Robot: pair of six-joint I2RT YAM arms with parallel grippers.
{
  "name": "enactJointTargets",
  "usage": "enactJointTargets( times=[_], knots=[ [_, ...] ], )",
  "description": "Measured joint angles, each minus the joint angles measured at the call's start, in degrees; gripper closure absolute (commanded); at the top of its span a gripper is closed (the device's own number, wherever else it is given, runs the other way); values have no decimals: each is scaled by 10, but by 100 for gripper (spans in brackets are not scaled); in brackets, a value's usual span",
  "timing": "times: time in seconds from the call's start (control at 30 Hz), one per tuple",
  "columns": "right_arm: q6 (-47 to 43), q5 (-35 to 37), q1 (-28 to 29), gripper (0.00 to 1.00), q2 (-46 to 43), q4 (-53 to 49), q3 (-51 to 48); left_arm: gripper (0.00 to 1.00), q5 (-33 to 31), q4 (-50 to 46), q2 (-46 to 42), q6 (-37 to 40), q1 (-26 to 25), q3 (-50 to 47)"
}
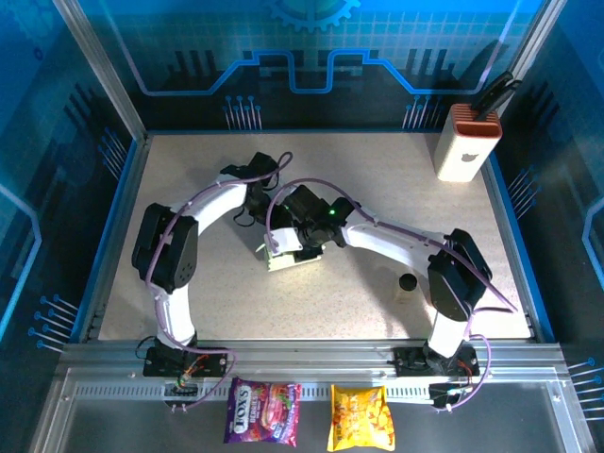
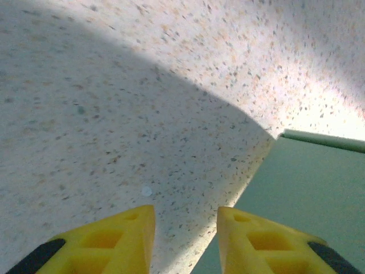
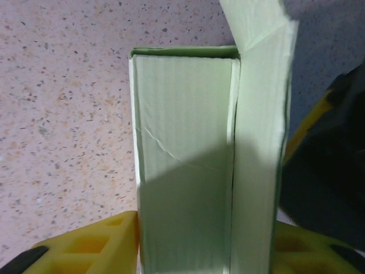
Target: Fold the paper box
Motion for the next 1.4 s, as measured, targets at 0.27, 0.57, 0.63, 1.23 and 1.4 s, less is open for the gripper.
enactJointTargets(
  times=[0.27,0.57,0.63,1.23,1.4],
  knots=[
    [64,27,-1,45,37,-45,15,62,-29,1,-98,-65,38,-35],
    [89,27,-4,28,40,-55,15,57,-40,5,-203,-112,41,-96],
    [91,25,-9,27,39,-55,15,55,-37,9,-221,-122,41,-107],
    [201,-81,-90,28,-58,-41,12,33,62,48,-300,-188,41,-205],
    [321,-105,-124,31,-122,1,-40,28,80,57,-305,-188,41,-228]
  ],
)
